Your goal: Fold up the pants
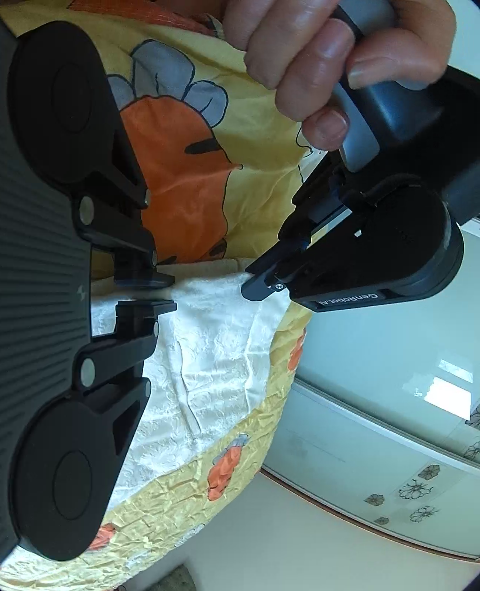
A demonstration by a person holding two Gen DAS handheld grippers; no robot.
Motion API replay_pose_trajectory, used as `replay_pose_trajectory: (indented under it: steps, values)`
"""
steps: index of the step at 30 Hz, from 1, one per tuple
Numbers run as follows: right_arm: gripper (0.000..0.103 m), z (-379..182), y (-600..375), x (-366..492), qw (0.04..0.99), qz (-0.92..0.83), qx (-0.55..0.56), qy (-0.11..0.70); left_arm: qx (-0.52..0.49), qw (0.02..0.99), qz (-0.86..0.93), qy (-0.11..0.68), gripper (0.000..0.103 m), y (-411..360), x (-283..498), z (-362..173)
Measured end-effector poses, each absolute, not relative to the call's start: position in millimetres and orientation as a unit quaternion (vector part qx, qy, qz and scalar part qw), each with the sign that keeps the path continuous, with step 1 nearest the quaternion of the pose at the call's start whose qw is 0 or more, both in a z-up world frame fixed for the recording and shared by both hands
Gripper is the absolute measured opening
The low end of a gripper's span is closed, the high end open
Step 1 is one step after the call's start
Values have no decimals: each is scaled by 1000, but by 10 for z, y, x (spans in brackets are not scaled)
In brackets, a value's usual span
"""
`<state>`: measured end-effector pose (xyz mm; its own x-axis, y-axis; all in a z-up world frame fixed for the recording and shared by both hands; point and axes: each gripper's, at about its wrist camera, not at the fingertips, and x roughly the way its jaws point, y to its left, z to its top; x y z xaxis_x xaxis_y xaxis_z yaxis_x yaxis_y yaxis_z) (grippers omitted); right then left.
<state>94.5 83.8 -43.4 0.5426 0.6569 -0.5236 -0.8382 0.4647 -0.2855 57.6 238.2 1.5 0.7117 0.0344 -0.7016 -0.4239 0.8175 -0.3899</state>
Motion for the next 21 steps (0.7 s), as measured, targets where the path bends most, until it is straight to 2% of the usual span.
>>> replay_pose_trajectory:
  steps: [4, 6, 8, 10, 13, 15, 18, 20, 21]
  values:
    - [10, -178, 490, 954, 846, 456, -194, 197, -237, 895, 133, 354, 10, 2315, 567, 51]
    - [10, -51, 128, 945, 868, 429, -152, 199, -226, 896, 143, 353, 31, 2308, 550, 99]
    - [10, -17, -298, 976, 895, 372, -123, 211, -215, 900, 163, 342, 35, 2289, 505, 175]
    - [11, -100, -740, 1044, 915, 305, -104, 244, -184, 909, 199, 317, 34, 2194, 450, 302]
    - [18, -365, -1382, 1126, 918, 222, -83, 317, -137, 932, 184, 280, 37, 1917, 456, 533]
    - [23, -485, -1865, 1095, 929, 154, -55, 332, -121, 944, 116, 284, 54, 1635, 551, 603]
    - [25, -477, -2544, 925, 944, 74, 31, 320, -75, 951, 18, 301, 59, 1028, 720, 553]
    - [34, -531, -2865, 865, 946, 32, 37, 320, -39, 947, -45, 316, 59, 568, 822, 475]
    - [48, -594, -2983, 860, 944, 10, 27, 329, -28, 943, -74, 323, 59, 381, 859, 448]
